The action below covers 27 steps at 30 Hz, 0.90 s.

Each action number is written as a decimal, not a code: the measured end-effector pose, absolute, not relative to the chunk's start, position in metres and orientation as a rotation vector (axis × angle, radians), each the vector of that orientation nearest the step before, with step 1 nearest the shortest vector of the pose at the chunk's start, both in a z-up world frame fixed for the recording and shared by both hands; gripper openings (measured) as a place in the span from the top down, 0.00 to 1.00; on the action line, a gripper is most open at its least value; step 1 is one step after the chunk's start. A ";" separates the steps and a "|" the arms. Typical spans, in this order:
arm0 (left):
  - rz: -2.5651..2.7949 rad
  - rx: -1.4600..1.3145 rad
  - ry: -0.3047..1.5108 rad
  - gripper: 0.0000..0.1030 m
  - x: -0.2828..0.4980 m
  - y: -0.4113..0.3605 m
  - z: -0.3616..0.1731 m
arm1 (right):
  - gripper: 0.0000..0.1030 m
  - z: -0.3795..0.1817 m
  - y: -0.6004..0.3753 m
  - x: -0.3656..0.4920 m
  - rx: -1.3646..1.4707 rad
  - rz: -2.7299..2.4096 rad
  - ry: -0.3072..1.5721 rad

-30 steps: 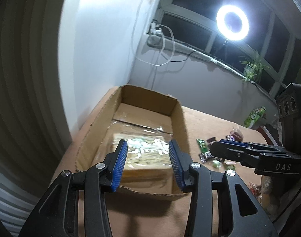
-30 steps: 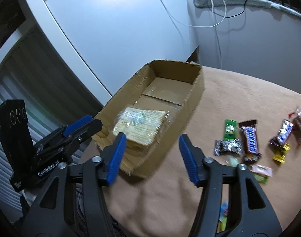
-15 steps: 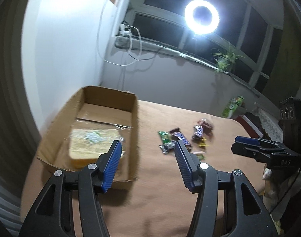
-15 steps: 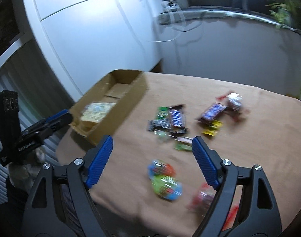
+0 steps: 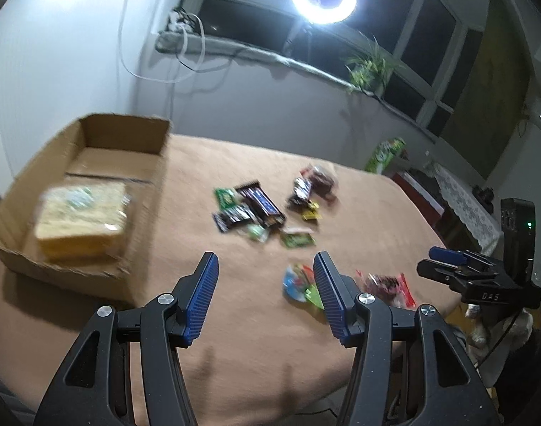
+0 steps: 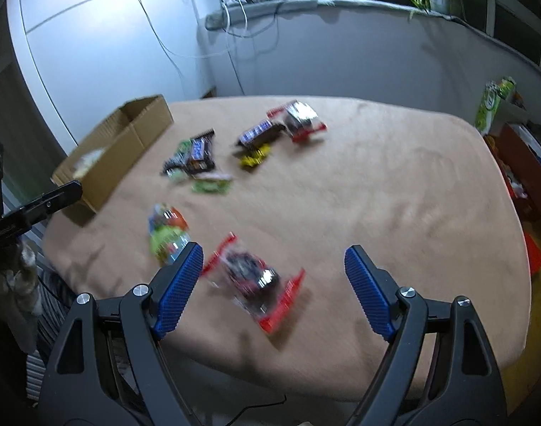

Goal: Organize snacks
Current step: 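Grasp the jelly cup with the left tool while the right tool grasps the red pastry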

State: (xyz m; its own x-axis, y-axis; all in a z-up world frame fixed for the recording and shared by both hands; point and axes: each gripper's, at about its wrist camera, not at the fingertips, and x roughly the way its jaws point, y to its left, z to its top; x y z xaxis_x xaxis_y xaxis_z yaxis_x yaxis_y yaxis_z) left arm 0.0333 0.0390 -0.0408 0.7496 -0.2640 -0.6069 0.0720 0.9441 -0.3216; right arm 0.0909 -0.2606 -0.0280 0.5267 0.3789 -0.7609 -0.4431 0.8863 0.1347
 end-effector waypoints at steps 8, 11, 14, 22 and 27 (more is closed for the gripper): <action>-0.291 -0.275 0.802 0.47 0.027 -0.003 -0.067 | 0.18 -0.049 -0.259 0.089 -0.118 0.528 0.924; -0.317 -0.257 0.830 0.47 0.027 -0.019 -0.075 | 0.18 -0.050 -0.250 0.090 -0.156 0.557 0.923; -0.324 -0.240 0.851 0.47 0.030 -0.030 -0.084 | 0.18 -0.053 -0.242 0.091 -0.199 0.584 0.922; -0.331 -0.166 0.868 0.47 0.042 -0.051 -0.093 | 0.20 -0.070 -0.234 0.098 -0.242 0.623 0.960; -0.309 -0.148 0.848 0.51 0.048 -0.054 -0.095 | 0.31 -0.080 -0.238 0.105 -0.212 0.633 0.994</action>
